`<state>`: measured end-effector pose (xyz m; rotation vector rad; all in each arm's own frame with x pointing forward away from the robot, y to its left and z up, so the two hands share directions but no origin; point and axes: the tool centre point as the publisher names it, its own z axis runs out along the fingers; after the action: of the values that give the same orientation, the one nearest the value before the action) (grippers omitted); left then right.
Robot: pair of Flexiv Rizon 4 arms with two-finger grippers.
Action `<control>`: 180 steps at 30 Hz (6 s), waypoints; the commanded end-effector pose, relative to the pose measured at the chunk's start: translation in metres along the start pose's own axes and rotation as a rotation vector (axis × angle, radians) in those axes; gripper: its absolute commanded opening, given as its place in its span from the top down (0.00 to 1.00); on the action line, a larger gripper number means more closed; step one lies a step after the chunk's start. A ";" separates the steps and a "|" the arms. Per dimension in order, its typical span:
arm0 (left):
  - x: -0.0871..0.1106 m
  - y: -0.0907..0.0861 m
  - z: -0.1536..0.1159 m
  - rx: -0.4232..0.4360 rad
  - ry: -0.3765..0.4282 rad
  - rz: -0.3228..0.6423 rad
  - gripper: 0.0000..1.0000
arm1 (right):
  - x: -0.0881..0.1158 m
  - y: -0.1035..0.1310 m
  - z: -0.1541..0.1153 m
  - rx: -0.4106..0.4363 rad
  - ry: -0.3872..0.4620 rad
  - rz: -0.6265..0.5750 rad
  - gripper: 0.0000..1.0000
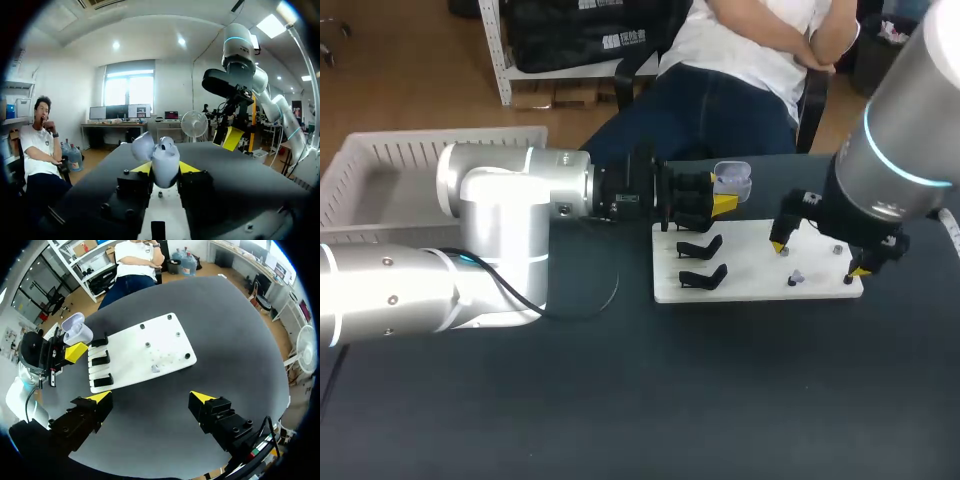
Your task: Pick up each earbud case from the left stands, insert the matching earbuds, close the lid, and place the case in the box.
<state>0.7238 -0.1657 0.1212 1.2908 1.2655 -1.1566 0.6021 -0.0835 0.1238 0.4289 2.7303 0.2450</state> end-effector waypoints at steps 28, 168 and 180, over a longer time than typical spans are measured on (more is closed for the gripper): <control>0.001 0.000 0.001 -0.003 -0.004 0.003 1.00 | -0.003 -0.005 0.081 -0.087 0.061 -0.003 0.28; 0.001 0.000 0.001 -0.003 -0.004 0.003 1.00 | -0.012 0.044 -0.062 -0.227 0.378 -0.516 1.00; 0.001 0.000 0.001 -0.003 -0.004 0.003 1.00 | -0.016 0.075 -0.074 -0.256 0.335 -0.688 1.00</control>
<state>0.7239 -0.1656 0.1212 1.2908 1.2656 -1.1566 0.6046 -0.0322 0.2114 -0.6342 2.8866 0.5038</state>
